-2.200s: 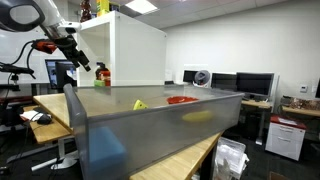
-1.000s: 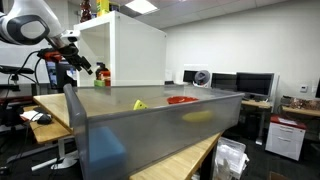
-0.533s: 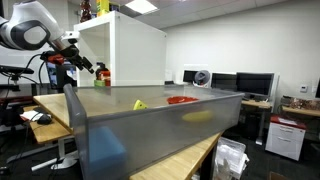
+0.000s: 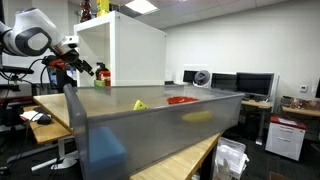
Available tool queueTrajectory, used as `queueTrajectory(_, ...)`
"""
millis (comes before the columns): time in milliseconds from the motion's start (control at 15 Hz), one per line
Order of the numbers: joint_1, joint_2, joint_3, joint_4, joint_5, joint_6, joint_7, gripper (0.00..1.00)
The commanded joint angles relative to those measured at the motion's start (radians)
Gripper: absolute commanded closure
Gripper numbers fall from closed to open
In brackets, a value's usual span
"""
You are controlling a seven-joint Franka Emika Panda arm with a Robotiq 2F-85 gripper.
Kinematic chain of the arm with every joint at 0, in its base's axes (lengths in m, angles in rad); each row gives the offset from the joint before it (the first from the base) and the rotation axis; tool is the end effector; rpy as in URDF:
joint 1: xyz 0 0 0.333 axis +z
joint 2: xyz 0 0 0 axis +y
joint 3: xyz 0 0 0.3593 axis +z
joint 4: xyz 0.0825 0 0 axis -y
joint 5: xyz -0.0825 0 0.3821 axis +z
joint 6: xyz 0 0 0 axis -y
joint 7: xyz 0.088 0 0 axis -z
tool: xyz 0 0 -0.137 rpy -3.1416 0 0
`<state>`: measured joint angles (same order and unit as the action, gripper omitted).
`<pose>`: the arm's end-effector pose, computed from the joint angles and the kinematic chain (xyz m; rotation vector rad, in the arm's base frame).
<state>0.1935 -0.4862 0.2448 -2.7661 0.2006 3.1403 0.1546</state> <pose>0.3770 0.1627 0.4750 -2.6782 -0.1435 -1.1793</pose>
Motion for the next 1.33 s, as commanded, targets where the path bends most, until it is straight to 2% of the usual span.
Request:
queueTrajectory(0, -0.079, 0.063, 0.082, 0.041, -0.010, 0.060, 0.047, 0.00)
queueTrajectory(667, -0.312, 0.154, 0.271, 0.170, -0.018, 0.037, 0.062, 0.00)
queueTrajectory(1267, -0.429, 0.189, 0.396, 0.212, -0.015, 0.041, 0.058, 0.00)
